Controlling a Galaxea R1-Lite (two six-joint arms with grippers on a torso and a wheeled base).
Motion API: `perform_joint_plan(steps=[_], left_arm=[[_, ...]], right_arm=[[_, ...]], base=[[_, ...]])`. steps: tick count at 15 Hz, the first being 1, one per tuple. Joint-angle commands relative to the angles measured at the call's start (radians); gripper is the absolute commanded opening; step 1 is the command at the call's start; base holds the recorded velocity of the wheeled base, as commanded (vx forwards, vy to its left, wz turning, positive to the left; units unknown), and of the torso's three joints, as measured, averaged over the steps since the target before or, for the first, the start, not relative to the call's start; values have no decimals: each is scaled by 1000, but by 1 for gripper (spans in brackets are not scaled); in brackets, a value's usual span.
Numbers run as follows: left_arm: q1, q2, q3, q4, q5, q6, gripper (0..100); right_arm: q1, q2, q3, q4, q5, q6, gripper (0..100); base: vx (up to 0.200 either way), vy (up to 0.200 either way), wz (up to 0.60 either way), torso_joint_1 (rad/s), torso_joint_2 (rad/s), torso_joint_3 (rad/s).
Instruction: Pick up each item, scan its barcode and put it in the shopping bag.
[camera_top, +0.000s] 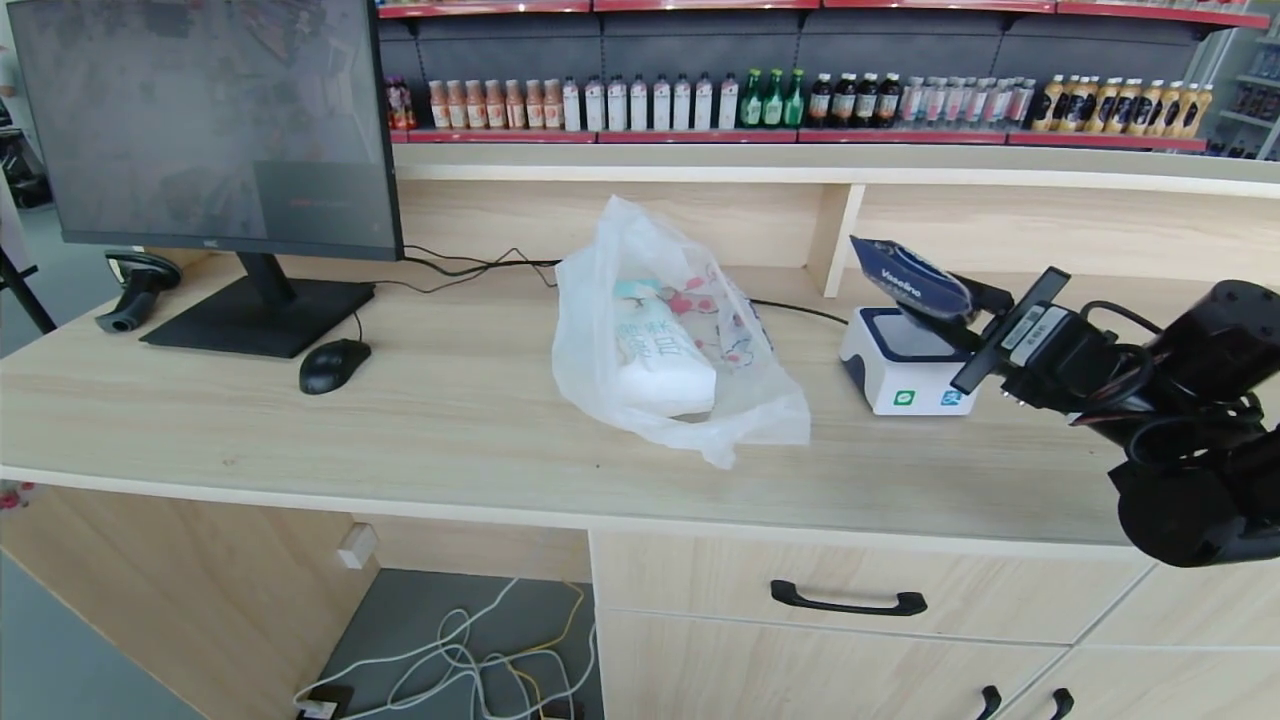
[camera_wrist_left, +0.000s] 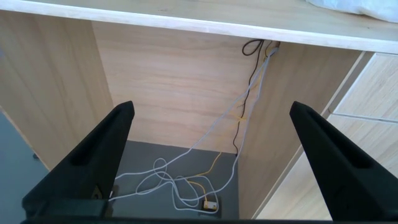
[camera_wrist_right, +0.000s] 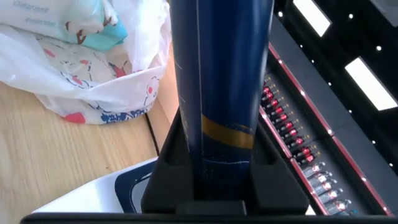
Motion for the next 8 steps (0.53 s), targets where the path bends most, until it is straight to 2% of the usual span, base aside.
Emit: perform_joint_plan(steps=[1, 8], left_arm=[[0, 0, 0, 1, 0, 0, 100], [0, 0, 0, 1, 0, 0, 100]], right_arm=[[0, 32, -12, -1, 5, 1, 0], [-2, 29, -14, -1, 1, 2, 0]], base=[[0, 0, 0, 0, 0, 0], [0, 0, 0, 0, 0, 0]])
